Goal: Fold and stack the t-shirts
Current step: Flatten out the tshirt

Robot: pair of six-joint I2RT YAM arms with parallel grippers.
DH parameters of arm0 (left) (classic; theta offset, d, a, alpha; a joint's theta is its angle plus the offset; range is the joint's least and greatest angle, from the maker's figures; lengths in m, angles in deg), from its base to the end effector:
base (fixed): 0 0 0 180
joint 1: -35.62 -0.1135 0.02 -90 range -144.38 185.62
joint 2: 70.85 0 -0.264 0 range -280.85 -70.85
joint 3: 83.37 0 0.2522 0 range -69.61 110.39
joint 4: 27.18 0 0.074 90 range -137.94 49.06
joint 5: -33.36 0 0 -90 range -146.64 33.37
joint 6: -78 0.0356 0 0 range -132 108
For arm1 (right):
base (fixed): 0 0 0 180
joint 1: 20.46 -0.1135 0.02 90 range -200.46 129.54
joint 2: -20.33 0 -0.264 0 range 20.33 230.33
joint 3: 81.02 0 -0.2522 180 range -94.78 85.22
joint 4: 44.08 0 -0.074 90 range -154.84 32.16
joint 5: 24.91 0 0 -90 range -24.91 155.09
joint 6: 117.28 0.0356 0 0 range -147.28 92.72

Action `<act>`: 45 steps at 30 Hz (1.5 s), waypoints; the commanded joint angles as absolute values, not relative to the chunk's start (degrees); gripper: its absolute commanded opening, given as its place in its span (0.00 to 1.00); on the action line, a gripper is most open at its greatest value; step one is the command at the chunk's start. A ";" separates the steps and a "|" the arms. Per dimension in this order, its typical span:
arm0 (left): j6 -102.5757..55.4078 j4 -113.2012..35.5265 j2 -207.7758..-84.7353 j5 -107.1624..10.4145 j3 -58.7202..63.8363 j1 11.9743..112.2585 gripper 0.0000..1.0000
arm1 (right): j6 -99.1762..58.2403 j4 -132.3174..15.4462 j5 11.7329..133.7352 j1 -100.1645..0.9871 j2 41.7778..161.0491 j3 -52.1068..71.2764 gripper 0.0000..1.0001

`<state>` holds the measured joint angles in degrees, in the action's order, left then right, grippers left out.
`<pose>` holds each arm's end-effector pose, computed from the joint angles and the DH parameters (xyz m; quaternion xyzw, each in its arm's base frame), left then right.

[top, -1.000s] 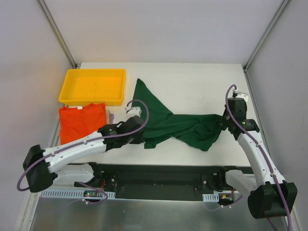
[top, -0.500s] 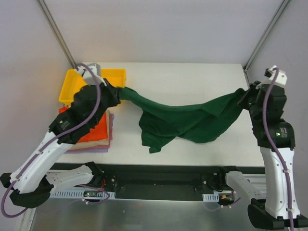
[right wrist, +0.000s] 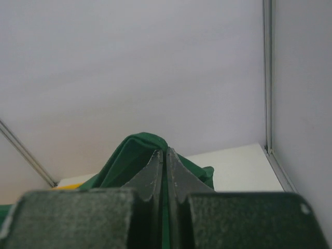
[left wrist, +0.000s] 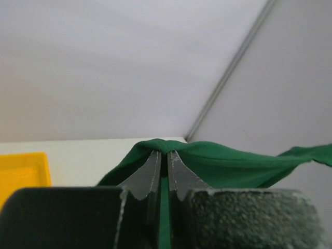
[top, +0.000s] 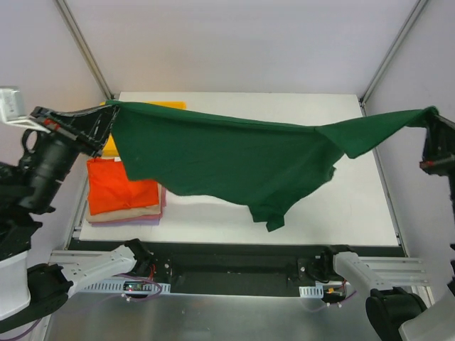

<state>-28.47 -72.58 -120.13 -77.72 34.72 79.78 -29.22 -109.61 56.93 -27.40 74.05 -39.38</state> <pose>0.0357 -0.0168 0.5913 -0.0193 0.5606 -0.3281 0.7601 -0.0088 -0.0062 0.6132 0.0130 0.5812 -0.0058 0.8136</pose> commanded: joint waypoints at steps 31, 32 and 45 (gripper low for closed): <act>-27.90 -76.35 -195.18 -80.63 58.08 60.85 0.50 | -46.28 -85.17 37.58 -25.30 124.97 -25.68 0.07; -28.17 -77.49 -198.09 -79.76 60.18 60.32 0.70 | -45.31 -86.22 38.11 -25.30 128.23 -27.27 0.12; -31.24 -77.50 -188.12 -65.71 45.29 59.79 0.99 | -29.15 -107.75 42.06 -25.38 124.43 -20.40 0.96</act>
